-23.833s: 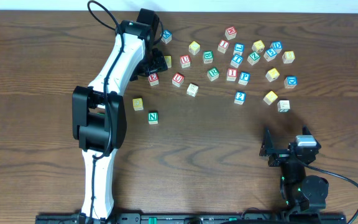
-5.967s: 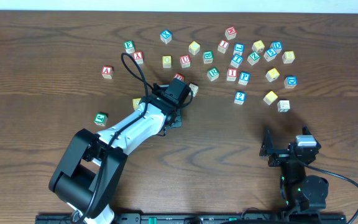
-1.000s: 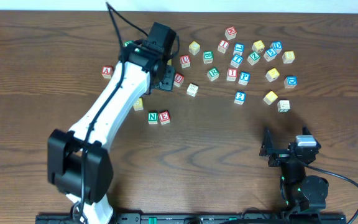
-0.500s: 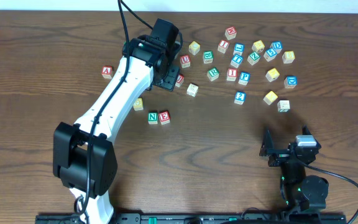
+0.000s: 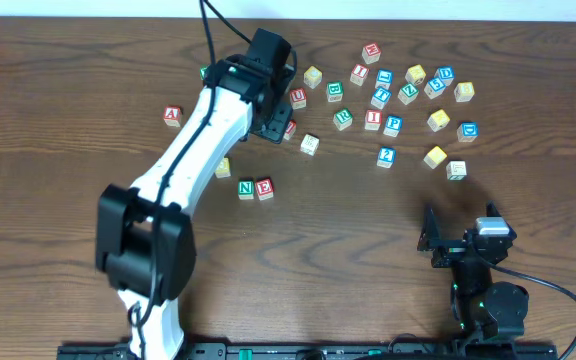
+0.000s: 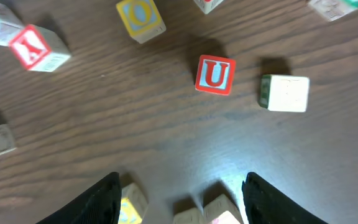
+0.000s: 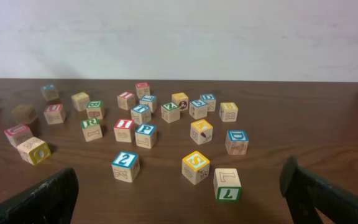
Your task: Spell out NEURIPS
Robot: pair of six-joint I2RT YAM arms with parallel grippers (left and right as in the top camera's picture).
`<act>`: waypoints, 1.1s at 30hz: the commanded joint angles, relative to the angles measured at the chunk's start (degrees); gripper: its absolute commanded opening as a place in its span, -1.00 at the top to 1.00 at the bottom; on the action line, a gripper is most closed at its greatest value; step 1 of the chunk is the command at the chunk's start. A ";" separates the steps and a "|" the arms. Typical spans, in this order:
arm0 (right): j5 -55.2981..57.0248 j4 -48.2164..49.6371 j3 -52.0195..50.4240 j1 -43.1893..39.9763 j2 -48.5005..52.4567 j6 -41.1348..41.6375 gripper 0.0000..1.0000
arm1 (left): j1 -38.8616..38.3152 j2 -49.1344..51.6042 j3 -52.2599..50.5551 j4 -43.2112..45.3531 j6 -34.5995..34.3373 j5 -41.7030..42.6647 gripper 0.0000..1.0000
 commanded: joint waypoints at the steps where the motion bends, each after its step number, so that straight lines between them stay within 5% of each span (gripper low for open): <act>1: -0.09 -0.26 -0.04 -0.44 -0.31 0.76 -0.98 | -0.09 5.62 4.13 -1.36 1.03 -0.09 -0.23; 9: -0.09 -0.26 -0.04 -0.44 -0.31 0.76 -0.98 | -0.13 10.86 13.75 -3.78 1.77 1.01 -0.24; 33: -0.09 -0.26 -0.04 -0.44 -0.31 0.76 -0.98 | -3.89 16.13 14.38 -1.81 5.64 0.76 -0.31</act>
